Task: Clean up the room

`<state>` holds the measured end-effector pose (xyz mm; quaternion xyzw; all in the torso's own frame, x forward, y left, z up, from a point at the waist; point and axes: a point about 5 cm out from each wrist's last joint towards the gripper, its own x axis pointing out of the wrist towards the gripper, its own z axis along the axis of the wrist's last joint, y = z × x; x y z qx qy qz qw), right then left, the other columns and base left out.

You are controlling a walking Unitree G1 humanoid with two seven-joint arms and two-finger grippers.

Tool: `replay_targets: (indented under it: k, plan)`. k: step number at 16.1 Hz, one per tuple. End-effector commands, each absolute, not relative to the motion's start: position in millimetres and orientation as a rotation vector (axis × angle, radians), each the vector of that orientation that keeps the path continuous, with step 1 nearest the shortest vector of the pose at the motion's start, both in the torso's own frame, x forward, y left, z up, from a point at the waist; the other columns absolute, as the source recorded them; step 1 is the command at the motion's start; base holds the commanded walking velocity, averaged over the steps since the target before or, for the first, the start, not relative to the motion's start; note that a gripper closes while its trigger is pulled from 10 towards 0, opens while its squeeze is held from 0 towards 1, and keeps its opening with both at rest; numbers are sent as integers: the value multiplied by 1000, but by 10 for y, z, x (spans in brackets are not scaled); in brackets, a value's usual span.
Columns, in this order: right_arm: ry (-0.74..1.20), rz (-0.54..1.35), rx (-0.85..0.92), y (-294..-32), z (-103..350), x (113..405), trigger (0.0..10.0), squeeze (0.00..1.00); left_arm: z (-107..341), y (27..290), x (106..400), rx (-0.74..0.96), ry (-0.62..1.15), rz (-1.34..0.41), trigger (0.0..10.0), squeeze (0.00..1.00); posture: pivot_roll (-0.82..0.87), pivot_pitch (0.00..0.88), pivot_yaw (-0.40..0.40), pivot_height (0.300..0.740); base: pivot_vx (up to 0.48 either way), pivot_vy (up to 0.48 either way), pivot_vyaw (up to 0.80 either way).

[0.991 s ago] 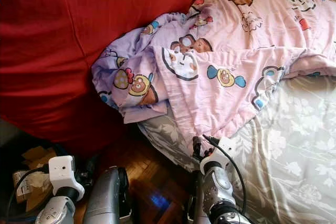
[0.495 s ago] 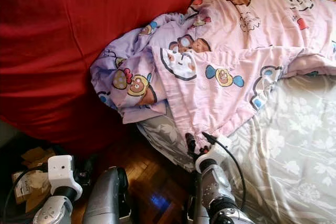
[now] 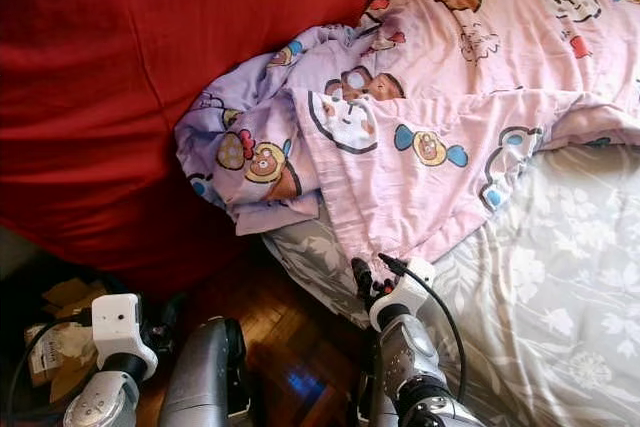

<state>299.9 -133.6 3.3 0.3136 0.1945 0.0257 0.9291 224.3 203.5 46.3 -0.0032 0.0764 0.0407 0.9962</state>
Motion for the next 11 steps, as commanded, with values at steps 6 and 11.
replay_targets:
  k: [6,11]
  plan:
    - [434,27,649,-1299,-37,2941,0,0,376,2063,2241,-2,184,91,10000,0,130,215,-9,594,0,0,0]
    - [357,-59,619,-1489,22,2976,0,0,380,2023,2357,-7,167,83,10000,0,111,156,-11,594,0,0,0]
